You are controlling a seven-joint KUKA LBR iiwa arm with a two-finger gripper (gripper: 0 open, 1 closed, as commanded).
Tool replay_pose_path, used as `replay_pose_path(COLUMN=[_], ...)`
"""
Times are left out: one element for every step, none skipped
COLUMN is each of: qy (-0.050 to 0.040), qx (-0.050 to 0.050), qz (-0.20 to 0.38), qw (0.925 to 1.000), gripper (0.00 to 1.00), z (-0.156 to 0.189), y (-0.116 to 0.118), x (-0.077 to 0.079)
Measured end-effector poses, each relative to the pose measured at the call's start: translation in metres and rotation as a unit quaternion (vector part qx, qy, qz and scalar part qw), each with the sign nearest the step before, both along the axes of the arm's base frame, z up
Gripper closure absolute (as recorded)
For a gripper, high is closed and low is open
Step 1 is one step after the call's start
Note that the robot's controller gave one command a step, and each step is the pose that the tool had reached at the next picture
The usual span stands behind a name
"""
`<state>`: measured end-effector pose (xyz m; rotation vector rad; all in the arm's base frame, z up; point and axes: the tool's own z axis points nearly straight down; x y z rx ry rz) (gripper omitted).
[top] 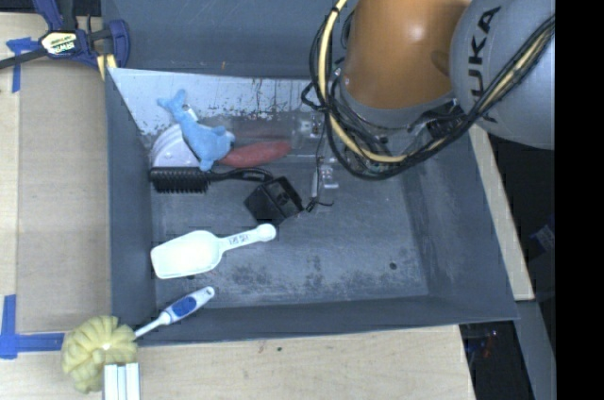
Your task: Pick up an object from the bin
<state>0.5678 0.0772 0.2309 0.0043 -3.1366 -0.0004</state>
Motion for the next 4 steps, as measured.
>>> replay_pose_path(qy=[-0.0042, -0.0055, -0.0126, -0.0030], qx=[0.000, 0.001, 0.001, 0.003], qz=[-0.001, 0.043, -0.057, 0.063], qw=[1.0000, 0.9990, 0.9983, 0.9980], gripper=[0.00, 0.00, 0.00, 0.00], z=[0.005, -0.137, -0.071, -0.132], y=[-0.001, 0.067, 0.023, 0.131], x=[0.001, -0.018, 0.004, -0.040])
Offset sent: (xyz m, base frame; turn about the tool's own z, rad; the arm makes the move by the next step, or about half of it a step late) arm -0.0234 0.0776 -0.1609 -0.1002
